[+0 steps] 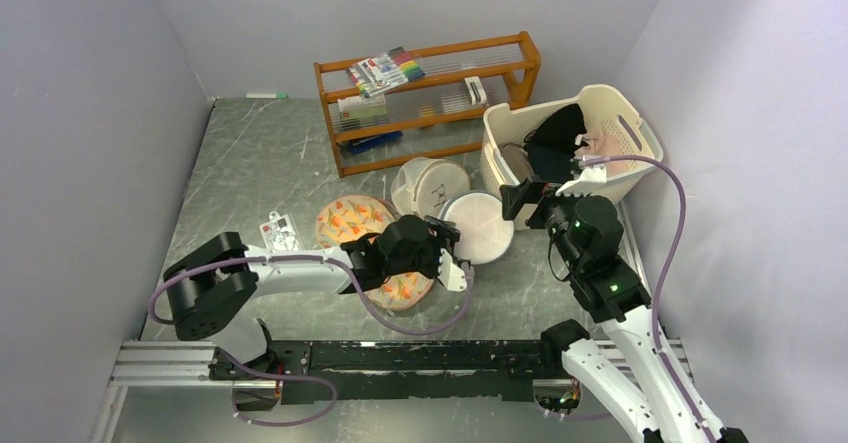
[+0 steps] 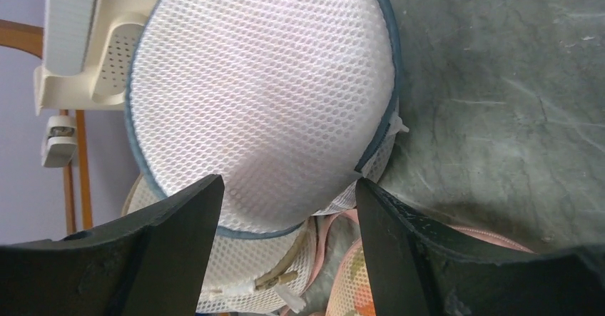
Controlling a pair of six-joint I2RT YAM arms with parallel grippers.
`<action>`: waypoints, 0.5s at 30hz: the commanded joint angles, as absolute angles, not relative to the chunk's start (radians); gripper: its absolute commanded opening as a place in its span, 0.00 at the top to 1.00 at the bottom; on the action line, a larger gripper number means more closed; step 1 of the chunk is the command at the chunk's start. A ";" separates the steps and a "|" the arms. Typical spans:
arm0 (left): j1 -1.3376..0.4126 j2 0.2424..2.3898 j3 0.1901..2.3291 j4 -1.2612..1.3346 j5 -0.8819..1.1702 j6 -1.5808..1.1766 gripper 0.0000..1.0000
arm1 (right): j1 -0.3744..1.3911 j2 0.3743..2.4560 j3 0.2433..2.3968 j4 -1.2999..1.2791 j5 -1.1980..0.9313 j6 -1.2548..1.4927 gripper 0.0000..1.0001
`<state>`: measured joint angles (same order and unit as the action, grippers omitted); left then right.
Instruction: Unzip the laundry bag and remove the bra
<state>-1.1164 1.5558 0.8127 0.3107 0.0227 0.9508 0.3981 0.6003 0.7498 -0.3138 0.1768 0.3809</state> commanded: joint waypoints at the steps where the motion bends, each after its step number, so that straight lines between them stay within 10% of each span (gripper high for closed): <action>1: -1.113 1.593 0.851 0.296 0.110 0.959 0.19 | 0.390 0.616 0.759 -0.309 0.166 0.384 0.00; 7: -1.113 1.629 0.859 0.277 0.130 0.931 0.18 | 0.390 0.648 0.754 -0.294 0.143 0.385 0.00; 15: -1.111 1.575 0.810 0.346 0.048 0.821 0.65 | 0.390 0.717 0.780 -0.316 0.139 0.382 0.00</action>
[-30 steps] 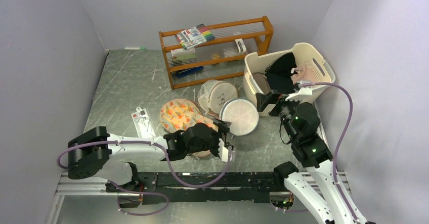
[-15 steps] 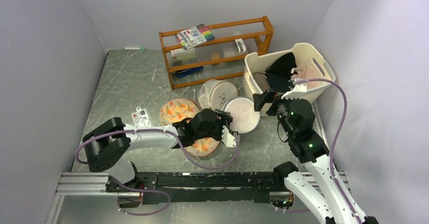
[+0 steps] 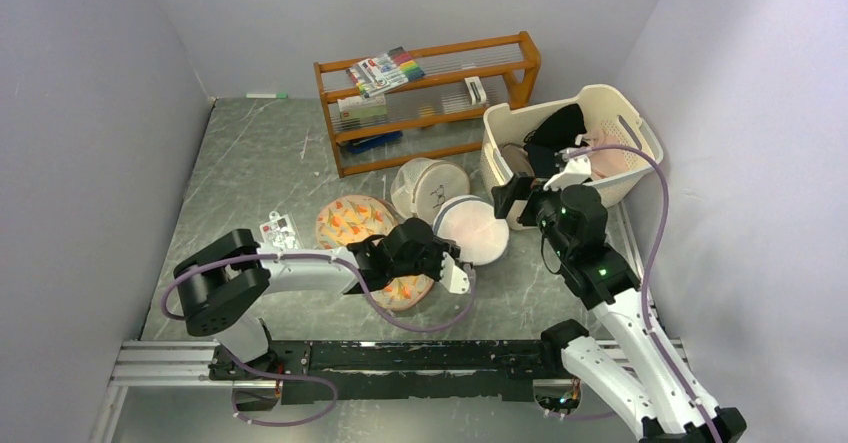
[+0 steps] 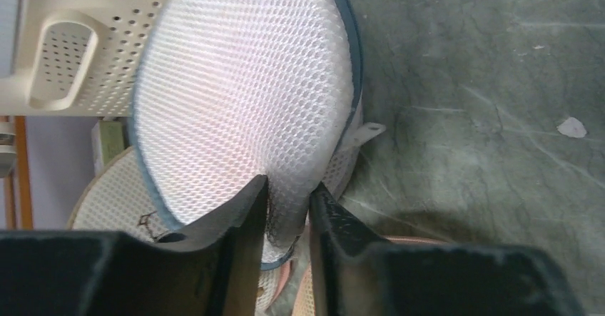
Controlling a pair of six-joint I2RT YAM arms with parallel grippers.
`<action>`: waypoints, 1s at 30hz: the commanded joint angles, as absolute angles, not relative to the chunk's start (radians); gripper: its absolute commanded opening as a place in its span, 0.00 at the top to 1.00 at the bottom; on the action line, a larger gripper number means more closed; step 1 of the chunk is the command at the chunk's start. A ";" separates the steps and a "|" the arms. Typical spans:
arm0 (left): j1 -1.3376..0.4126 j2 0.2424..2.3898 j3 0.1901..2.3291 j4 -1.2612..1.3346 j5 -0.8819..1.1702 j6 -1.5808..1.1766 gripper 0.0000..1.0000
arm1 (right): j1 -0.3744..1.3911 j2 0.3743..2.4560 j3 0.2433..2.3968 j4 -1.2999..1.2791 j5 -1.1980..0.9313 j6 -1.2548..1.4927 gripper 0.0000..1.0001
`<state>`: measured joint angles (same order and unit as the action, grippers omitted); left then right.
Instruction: Unzip the laundry bag and remove the bra
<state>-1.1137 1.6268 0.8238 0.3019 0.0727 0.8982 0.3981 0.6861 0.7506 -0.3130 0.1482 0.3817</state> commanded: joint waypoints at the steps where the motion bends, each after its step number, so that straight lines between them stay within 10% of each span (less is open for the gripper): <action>1: -1.111 1.566 0.805 0.334 0.026 0.798 0.69 | 0.389 0.732 0.781 -0.317 0.135 0.383 0.00; 8: -1.111 1.444 0.728 0.257 -0.164 0.522 0.89 | 0.390 0.824 0.773 -0.272 0.068 0.389 0.00; 30: -0.955 1.091 0.716 -0.079 -0.238 0.042 0.93 | 0.516 1.187 0.805 -0.072 -0.383 0.348 0.05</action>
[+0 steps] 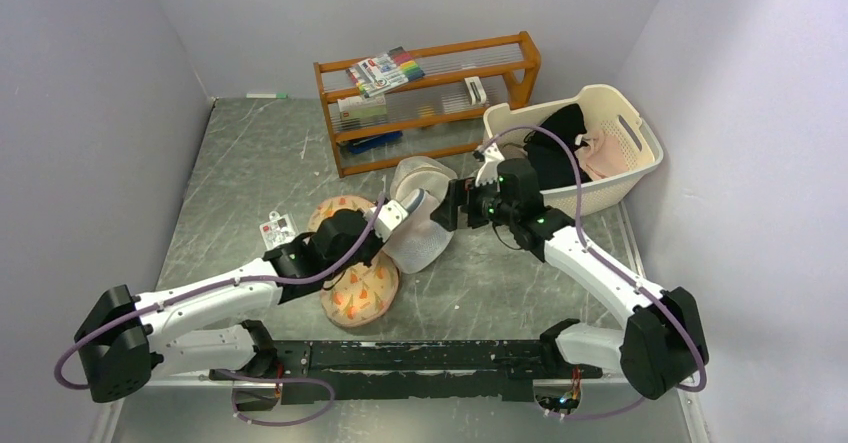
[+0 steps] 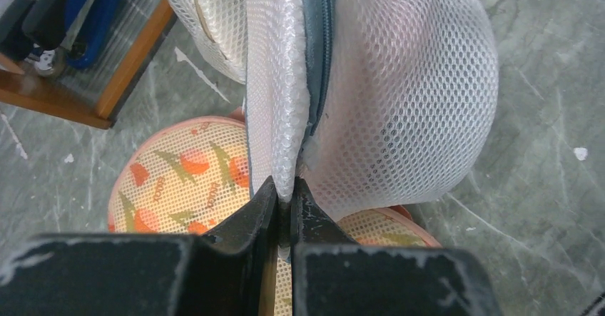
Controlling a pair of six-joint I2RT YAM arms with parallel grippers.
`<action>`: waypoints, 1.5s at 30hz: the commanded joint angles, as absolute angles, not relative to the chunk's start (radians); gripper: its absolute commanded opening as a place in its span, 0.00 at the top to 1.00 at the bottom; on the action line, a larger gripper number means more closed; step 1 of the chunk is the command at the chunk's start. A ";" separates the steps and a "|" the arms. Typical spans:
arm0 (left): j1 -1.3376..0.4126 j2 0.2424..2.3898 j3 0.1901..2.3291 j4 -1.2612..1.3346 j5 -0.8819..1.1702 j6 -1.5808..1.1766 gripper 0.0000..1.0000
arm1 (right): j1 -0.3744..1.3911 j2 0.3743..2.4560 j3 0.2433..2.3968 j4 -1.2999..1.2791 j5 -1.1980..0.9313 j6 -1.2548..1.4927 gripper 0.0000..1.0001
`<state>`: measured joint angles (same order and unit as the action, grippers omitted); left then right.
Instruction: Unzip the laundry bag and remove the bra
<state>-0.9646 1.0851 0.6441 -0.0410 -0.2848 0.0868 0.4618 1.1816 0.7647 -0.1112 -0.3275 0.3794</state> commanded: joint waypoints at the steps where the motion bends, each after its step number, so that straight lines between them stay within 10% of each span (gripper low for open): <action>1: -0.954 1.101 0.736 -0.083 -0.221 0.033 0.93 | 0.524 1.182 0.801 -0.076 -0.377 0.341 0.06; 13: -0.910 1.202 0.886 -0.130 0.004 -0.044 0.93 | 0.628 1.045 0.821 -0.219 -0.237 0.227 0.16; 31: -0.821 1.217 0.875 -0.118 0.234 -0.148 0.93 | 0.866 1.153 0.871 -0.168 0.105 0.291 0.58; 45: -0.775 1.191 0.792 -0.055 0.337 -0.186 0.62 | 0.865 1.140 0.798 -0.050 0.140 0.342 0.67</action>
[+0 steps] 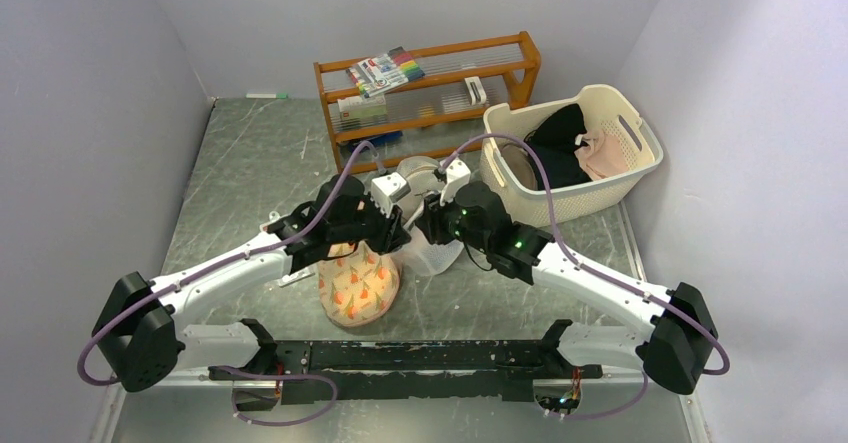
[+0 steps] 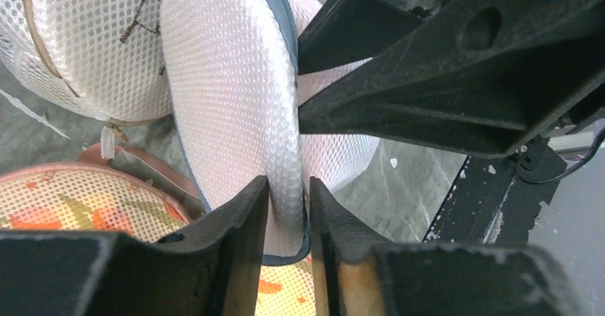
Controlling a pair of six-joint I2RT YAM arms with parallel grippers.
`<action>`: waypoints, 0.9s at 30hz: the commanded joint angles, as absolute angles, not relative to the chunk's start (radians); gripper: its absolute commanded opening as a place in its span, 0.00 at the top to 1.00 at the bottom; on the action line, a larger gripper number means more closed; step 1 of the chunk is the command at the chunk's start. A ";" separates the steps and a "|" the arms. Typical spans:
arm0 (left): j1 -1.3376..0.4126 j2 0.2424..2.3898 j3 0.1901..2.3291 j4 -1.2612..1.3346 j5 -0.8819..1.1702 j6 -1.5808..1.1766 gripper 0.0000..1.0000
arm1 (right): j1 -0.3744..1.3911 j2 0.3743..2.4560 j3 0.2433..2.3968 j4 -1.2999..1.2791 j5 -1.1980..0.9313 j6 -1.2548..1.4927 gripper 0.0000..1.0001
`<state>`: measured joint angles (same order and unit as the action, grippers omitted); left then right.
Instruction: Unzip the laundry bag and remove the bra
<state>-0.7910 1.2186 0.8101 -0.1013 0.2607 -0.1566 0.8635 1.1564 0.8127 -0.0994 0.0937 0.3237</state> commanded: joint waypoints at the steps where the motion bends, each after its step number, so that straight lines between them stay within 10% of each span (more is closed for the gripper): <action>1: -0.770 1.185 0.783 -0.055 0.345 -0.194 0.59 | 0.866 1.136 0.796 -0.053 0.144 0.343 0.67; 14: -0.737 1.121 0.668 0.103 0.378 -0.317 0.41 | 0.865 1.114 0.781 -0.073 0.127 0.326 0.67; 27: -0.682 1.333 0.876 -0.064 0.502 -0.229 0.84 | 0.866 1.086 0.800 -0.128 0.153 0.294 0.58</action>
<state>-0.6987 1.3060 0.7853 0.0086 0.4026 -0.2924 0.8635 1.1187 0.7902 -0.1009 0.1242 0.3161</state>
